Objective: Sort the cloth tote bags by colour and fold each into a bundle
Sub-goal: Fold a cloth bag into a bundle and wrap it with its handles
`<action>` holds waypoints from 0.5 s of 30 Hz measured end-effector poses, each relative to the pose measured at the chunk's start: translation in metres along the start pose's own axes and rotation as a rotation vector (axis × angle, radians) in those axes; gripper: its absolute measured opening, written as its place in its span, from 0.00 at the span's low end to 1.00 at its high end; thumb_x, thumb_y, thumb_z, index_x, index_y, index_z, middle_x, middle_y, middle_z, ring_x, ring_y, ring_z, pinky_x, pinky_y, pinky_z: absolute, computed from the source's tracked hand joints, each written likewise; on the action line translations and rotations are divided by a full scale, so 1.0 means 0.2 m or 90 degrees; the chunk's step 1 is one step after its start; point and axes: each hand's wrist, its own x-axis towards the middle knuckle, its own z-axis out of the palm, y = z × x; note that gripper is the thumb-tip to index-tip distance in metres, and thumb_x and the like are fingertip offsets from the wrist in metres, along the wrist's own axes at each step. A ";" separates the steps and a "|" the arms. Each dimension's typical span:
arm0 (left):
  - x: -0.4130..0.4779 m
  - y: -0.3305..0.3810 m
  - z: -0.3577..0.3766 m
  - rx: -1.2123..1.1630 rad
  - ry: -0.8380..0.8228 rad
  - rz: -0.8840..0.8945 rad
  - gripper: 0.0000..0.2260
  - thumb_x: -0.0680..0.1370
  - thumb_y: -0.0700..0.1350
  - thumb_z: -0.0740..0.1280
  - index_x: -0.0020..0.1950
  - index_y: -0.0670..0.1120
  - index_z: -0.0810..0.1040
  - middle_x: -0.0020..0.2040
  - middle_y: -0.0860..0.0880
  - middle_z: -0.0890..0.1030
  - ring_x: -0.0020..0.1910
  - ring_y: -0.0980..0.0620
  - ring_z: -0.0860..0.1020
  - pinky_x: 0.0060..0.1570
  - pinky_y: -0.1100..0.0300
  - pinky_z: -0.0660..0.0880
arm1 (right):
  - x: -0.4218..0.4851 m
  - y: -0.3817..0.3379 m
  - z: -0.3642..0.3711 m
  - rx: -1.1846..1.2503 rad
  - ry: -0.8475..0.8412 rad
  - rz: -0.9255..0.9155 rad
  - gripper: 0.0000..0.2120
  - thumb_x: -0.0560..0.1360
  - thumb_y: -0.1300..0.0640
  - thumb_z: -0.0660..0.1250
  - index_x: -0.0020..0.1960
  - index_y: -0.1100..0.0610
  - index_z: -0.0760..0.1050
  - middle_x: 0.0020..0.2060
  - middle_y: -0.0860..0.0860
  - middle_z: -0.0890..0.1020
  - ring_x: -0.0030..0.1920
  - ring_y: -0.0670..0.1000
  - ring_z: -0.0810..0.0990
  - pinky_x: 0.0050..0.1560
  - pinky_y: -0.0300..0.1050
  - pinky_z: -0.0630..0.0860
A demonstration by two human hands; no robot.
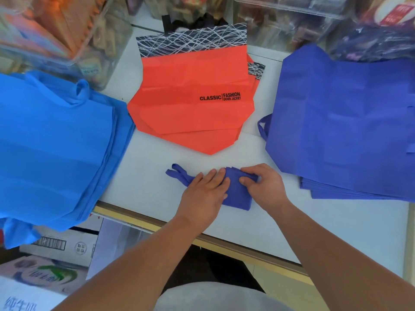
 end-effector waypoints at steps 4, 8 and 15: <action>0.02 0.04 0.01 -0.015 0.009 -0.050 0.18 0.76 0.47 0.74 0.65 0.47 0.81 0.71 0.47 0.77 0.68 0.45 0.77 0.66 0.43 0.74 | -0.09 -0.04 0.09 -0.204 0.059 -0.095 0.18 0.78 0.61 0.68 0.67 0.57 0.77 0.67 0.53 0.75 0.69 0.57 0.72 0.58 0.47 0.75; 0.02 0.09 0.02 -0.095 0.004 -0.123 0.18 0.81 0.49 0.65 0.72 0.53 0.76 0.75 0.52 0.72 0.74 0.47 0.71 0.70 0.46 0.71 | -0.19 -0.05 0.21 -0.312 -0.014 -0.156 0.25 0.82 0.55 0.56 0.79 0.54 0.63 0.80 0.50 0.61 0.82 0.55 0.49 0.78 0.61 0.58; -0.06 -0.04 -0.07 -0.313 -0.028 -0.121 0.19 0.78 0.44 0.71 0.69 0.48 0.77 0.61 0.51 0.81 0.61 0.51 0.77 0.60 0.53 0.76 | -0.15 0.05 0.20 -0.301 -0.064 -0.142 0.31 0.82 0.40 0.41 0.82 0.49 0.53 0.81 0.45 0.55 0.81 0.50 0.40 0.79 0.59 0.47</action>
